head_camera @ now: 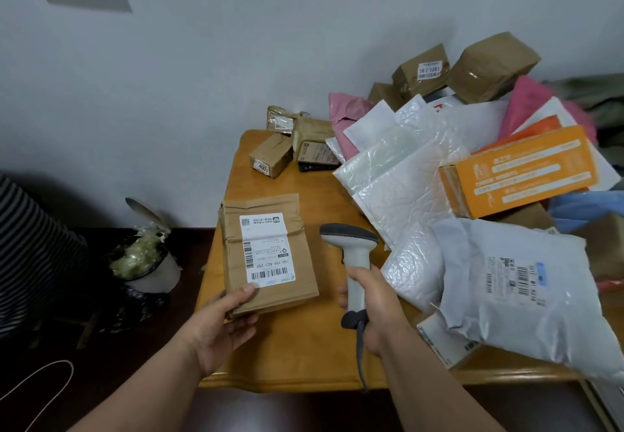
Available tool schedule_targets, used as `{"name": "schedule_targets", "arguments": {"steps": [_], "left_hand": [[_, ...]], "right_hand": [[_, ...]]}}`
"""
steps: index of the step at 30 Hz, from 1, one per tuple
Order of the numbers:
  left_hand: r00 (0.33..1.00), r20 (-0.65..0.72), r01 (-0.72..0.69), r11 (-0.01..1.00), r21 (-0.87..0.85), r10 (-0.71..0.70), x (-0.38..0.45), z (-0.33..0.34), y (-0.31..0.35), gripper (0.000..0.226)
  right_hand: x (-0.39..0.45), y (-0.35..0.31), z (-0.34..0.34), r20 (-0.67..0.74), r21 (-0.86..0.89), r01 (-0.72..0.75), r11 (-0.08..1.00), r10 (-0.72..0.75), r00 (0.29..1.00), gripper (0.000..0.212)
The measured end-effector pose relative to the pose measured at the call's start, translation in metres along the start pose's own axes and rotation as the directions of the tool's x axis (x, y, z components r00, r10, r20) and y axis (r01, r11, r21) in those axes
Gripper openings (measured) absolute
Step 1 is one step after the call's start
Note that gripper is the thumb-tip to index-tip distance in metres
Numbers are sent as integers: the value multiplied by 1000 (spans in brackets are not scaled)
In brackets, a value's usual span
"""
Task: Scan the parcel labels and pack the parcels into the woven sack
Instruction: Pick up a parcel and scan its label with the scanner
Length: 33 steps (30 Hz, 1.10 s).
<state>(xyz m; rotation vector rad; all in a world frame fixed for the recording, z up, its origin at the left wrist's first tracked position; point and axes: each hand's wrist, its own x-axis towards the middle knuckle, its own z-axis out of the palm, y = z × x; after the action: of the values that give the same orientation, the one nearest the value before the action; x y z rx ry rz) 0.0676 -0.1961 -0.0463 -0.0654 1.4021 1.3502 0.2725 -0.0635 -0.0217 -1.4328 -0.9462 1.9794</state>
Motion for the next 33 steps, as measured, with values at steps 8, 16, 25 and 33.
{"name": "schedule_targets", "arguments": {"steps": [8,16,25,33], "left_hand": [[996,75,-45,999,14,44,-23,-7,10,75],[987,126,-103,995,18,100,-48,-23,32,75],[980,152,-126,992,-5,125,-60,-37,47,80],[969,179,-170,985,-21,171,-67,-41,48,83]], "right_hand": [[-66,-20,10,351,-32,34,999,-20,936,40],[-112,-5,42,421,-82,102,991,-58,905,40],[-138,8,52,413,-165,188,968,-105,904,48],[-152,15,59,425,-218,293,931,-180,887,57]]}}
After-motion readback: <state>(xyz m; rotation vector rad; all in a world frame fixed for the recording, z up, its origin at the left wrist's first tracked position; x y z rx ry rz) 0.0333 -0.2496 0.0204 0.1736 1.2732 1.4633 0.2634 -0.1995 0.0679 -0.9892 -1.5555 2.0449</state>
